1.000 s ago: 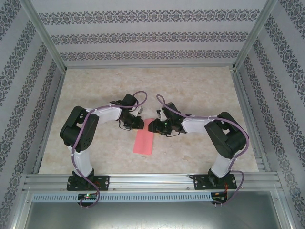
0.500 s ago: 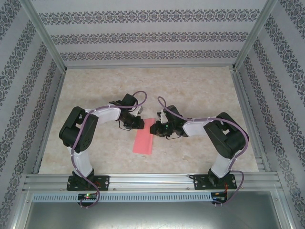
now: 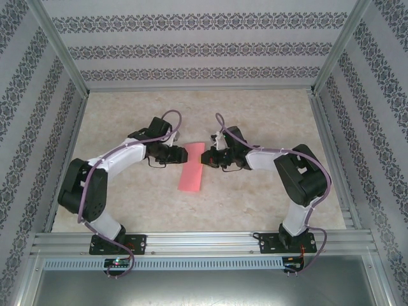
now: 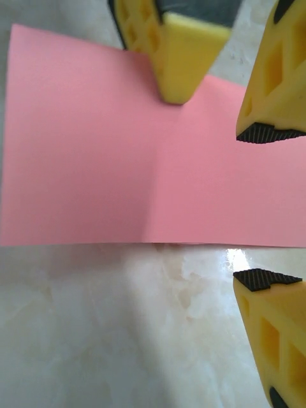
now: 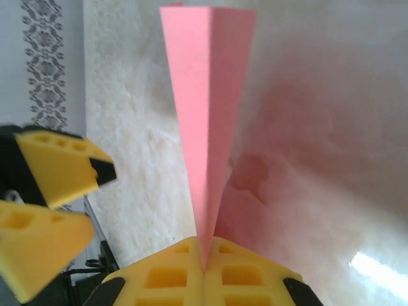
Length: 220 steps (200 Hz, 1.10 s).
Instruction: Fold a paper plane with a square sheet of paper (pick it up from the middle)
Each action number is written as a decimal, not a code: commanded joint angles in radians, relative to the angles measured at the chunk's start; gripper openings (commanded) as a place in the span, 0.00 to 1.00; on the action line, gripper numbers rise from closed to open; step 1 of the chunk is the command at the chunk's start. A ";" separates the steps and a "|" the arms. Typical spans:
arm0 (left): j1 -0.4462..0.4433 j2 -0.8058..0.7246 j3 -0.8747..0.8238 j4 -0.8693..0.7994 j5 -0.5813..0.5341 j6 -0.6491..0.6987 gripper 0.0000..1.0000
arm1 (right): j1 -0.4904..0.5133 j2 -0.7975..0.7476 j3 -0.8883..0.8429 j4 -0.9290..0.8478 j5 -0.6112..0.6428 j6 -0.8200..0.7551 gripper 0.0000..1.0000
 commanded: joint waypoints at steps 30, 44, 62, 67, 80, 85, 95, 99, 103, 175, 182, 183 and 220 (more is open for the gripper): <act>0.023 -0.060 -0.137 0.174 0.094 -0.157 0.62 | -0.049 0.026 0.072 0.013 -0.138 0.014 0.04; 0.033 -0.065 -0.175 0.235 0.124 -0.191 0.62 | -0.056 0.033 0.088 0.011 -0.156 0.018 0.04; 0.037 -0.058 -0.209 0.306 0.166 -0.239 0.63 | -0.062 0.042 0.095 0.053 -0.181 0.056 0.03; 0.036 -0.058 -0.215 0.318 0.171 -0.247 0.62 | -0.063 0.042 0.094 0.065 -0.186 0.068 0.03; 0.039 -0.066 -0.228 0.339 0.180 -0.263 0.63 | -0.068 0.040 0.096 0.072 -0.189 0.077 0.03; 0.041 -0.069 -0.230 0.341 0.179 -0.266 0.63 | -0.069 0.039 0.095 0.074 -0.191 0.080 0.03; 0.043 -0.075 -0.233 0.346 0.183 -0.271 0.63 | -0.074 0.036 0.097 0.081 -0.194 0.087 0.03; 0.046 -0.077 -0.232 0.349 0.187 -0.275 0.63 | -0.076 0.037 0.098 0.084 -0.196 0.089 0.03; 0.046 -0.078 -0.235 0.353 0.192 -0.280 0.63 | -0.078 0.037 0.097 0.089 -0.199 0.094 0.03; 0.059 -0.123 -0.231 0.313 0.221 -0.277 0.46 | -0.087 0.042 0.085 0.097 -0.200 0.094 0.03; 0.060 -0.121 -0.230 0.311 0.226 -0.277 0.42 | -0.088 0.043 0.082 0.097 -0.198 0.094 0.03; 0.060 -0.121 -0.230 0.311 0.228 -0.276 0.42 | -0.088 0.043 0.082 0.097 -0.198 0.094 0.03; 0.060 -0.111 -0.223 0.288 0.242 -0.258 0.28 | -0.089 0.045 0.078 0.109 -0.201 0.099 0.03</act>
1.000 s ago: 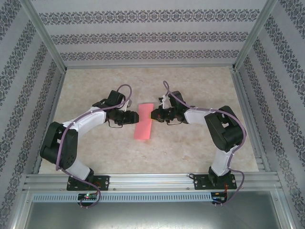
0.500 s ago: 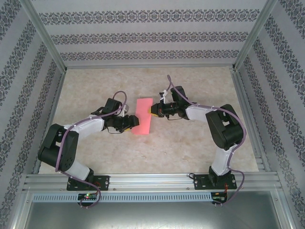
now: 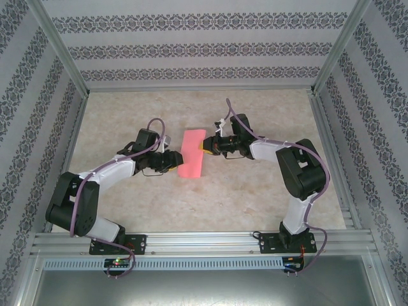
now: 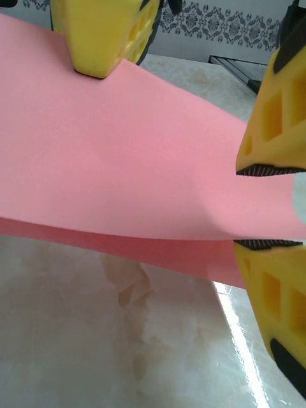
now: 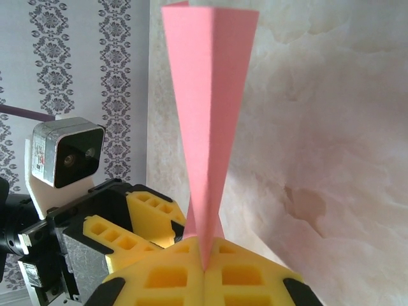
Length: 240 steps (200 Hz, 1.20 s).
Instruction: Fold a paper plane with a square sheet of paper (pick it up from the middle)
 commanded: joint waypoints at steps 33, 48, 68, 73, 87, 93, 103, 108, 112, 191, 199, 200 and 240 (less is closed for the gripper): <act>0.011 0.003 0.012 -0.042 0.039 0.033 0.15 | -0.012 0.016 0.001 0.045 -0.028 0.013 0.03; 0.010 0.001 0.018 -0.055 0.045 0.038 0.08 | -0.012 0.024 0.004 0.034 -0.028 0.004 0.03; 0.011 0.012 0.024 -0.064 0.054 0.038 0.03 | -0.008 0.034 0.010 0.009 -0.025 -0.022 0.04; 0.011 0.020 0.024 -0.064 0.057 0.037 0.03 | -0.007 0.036 0.014 -0.002 -0.022 -0.032 0.04; 0.011 0.040 0.023 -0.058 0.063 0.033 0.03 | -0.005 0.038 0.014 -0.025 -0.013 -0.056 0.06; 0.011 0.048 0.023 -0.055 0.066 0.032 0.03 | -0.006 0.040 0.014 -0.035 -0.007 -0.067 0.07; 0.010 0.061 0.023 -0.053 0.068 0.032 0.03 | -0.004 0.043 0.017 -0.061 0.005 -0.091 0.08; 0.011 0.068 0.024 -0.050 0.067 0.032 0.03 | -0.003 0.046 0.018 -0.072 0.010 -0.103 0.08; 0.010 0.074 0.025 -0.049 0.069 0.031 0.03 | -0.003 0.049 0.018 -0.076 0.012 -0.109 0.09; -0.003 0.190 0.092 -0.051 0.078 0.037 0.05 | 0.000 0.051 0.061 -0.300 0.169 -0.285 0.31; -0.004 0.197 0.096 -0.057 0.075 0.039 0.05 | 0.001 0.037 0.064 -0.345 0.205 -0.313 0.36; -0.004 0.198 0.097 -0.057 0.075 0.039 0.05 | 0.001 0.035 0.065 -0.352 0.208 -0.315 0.36; -0.012 0.233 0.116 -0.059 0.066 0.035 0.05 | 0.005 -0.052 0.064 -0.529 0.404 -0.405 0.43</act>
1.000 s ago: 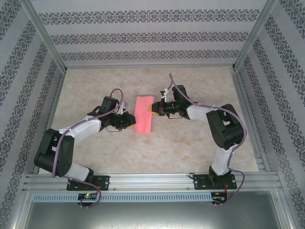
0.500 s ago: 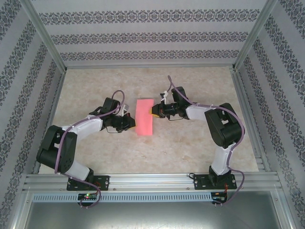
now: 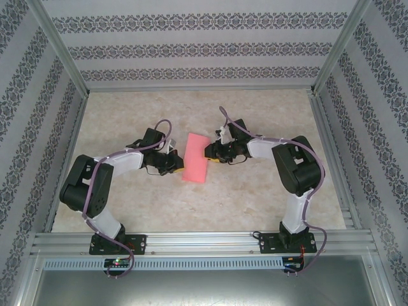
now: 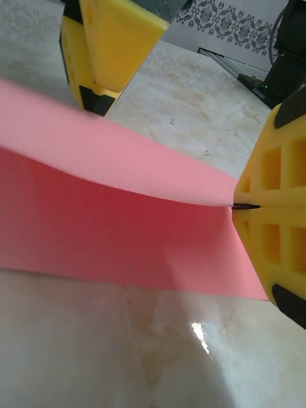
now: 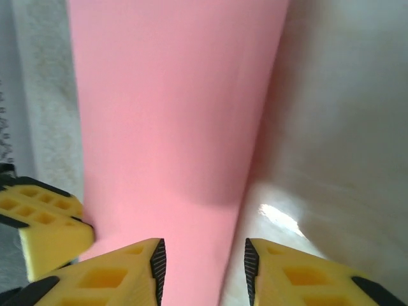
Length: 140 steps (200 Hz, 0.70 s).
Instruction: Fold a paper plane with a square sheet of paper (pick it up from the middle)
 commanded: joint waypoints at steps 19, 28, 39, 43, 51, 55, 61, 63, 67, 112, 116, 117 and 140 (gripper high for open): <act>-0.017 0.033 0.048 -0.034 0.005 0.021 0.06 | 0.010 -0.124 -0.009 -0.153 0.191 -0.097 0.44; -0.017 0.041 0.053 -0.039 0.002 0.023 0.06 | 0.016 -0.142 -0.031 -0.101 0.161 -0.080 0.43; -0.016 0.052 0.058 -0.041 0.002 0.028 0.06 | 0.029 -0.144 -0.037 -0.057 0.119 -0.060 0.42; -0.017 0.056 0.058 -0.041 0.003 0.030 0.06 | 0.035 -0.139 -0.033 -0.048 0.108 -0.060 0.41; -0.018 0.063 0.062 -0.044 0.002 0.032 0.07 | 0.050 -0.127 -0.024 -0.031 0.096 -0.059 0.39; -0.018 0.064 0.063 -0.044 0.002 0.033 0.07 | 0.054 -0.121 -0.018 -0.023 0.088 -0.058 0.37; -0.018 0.066 0.065 -0.047 0.000 0.033 0.07 | 0.061 -0.105 -0.013 -0.010 0.075 -0.053 0.35; -0.018 0.067 0.065 -0.048 0.000 0.034 0.07 | 0.061 -0.100 -0.010 -0.006 0.072 -0.053 0.34; -0.019 0.067 0.068 -0.050 -0.001 0.037 0.07 | 0.065 -0.089 -0.005 0.000 0.065 -0.050 0.33; -0.021 0.062 0.076 -0.067 -0.009 0.044 0.10 | 0.083 0.015 0.067 -0.014 0.058 -0.078 0.21; -0.022 0.061 0.076 -0.068 -0.010 0.044 0.11 | 0.084 0.019 0.072 -0.015 0.057 -0.080 0.20; -0.022 0.061 0.075 -0.068 -0.010 0.045 0.11 | 0.085 0.021 0.073 -0.016 0.057 -0.081 0.20; -0.024 0.050 0.074 -0.067 -0.010 0.043 0.14 | 0.087 0.053 0.091 -0.028 0.059 -0.091 0.17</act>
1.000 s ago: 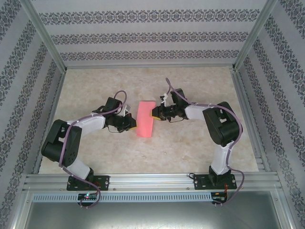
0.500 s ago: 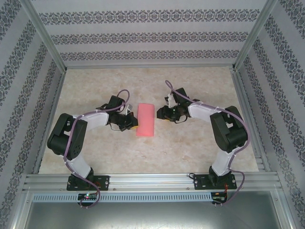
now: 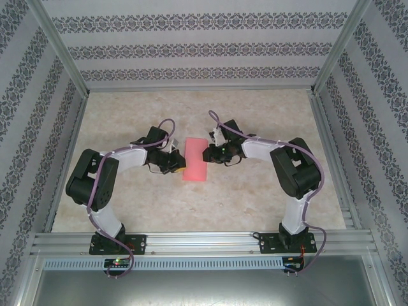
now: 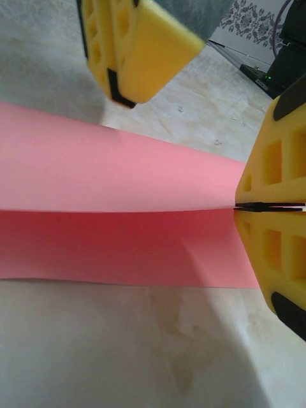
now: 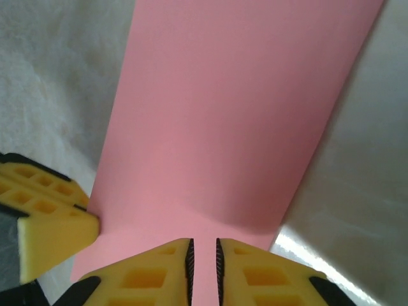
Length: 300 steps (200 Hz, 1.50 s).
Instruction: Fold a paper plane with a square sheet of paper (pick it up from the middle)
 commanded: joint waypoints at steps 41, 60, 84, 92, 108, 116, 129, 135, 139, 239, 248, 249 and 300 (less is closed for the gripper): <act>-0.019 -0.032 0.008 -0.038 0.000 0.014 0.22 | 0.016 0.069 0.061 -0.035 -0.003 -0.052 0.14; -0.023 -0.046 -0.003 -0.035 0.002 0.010 0.23 | 0.017 0.080 0.066 -0.051 0.009 -0.063 0.14; -0.029 -0.055 -0.017 -0.029 0.007 0.004 0.24 | 0.022 0.091 0.071 -0.062 0.018 -0.071 0.13; -0.031 -0.058 -0.021 -0.031 0.007 0.002 0.24 | 0.022 0.094 0.070 -0.058 0.020 -0.070 0.13; -0.036 -0.066 -0.027 -0.033 0.004 0.002 0.24 | 0.022 0.100 0.071 -0.058 0.020 -0.070 0.14; -0.037 -0.069 -0.030 -0.040 0.002 0.004 0.24 | 0.022 0.105 0.072 -0.058 0.020 -0.072 0.13; -0.042 -0.070 -0.031 -0.051 -0.002 0.013 0.24 | 0.022 0.108 0.072 -0.056 0.019 -0.071 0.13; -0.042 -0.070 -0.032 -0.051 -0.002 0.013 0.23 | 0.023 0.108 0.072 -0.053 0.017 -0.070 0.13; -0.043 -0.070 -0.035 -0.050 -0.001 0.013 0.23 | 0.022 0.108 0.072 -0.051 0.017 -0.069 0.13; -0.049 -0.061 -0.001 -0.091 -0.003 0.036 0.07 | 0.024 0.086 0.068 -0.040 0.008 -0.065 0.15; -0.048 -0.055 0.001 -0.093 -0.003 0.040 0.07 | 0.024 0.071 0.065 -0.041 0.012 -0.065 0.16; -0.048 -0.055 0.002 -0.093 -0.003 0.041 0.07 | 0.024 0.069 0.064 -0.041 0.013 -0.065 0.16; -0.050 -0.035 0.028 -0.101 -0.001 0.047 0.06 | -0.001 0.044 0.083 -0.072 0.043 -0.085 0.20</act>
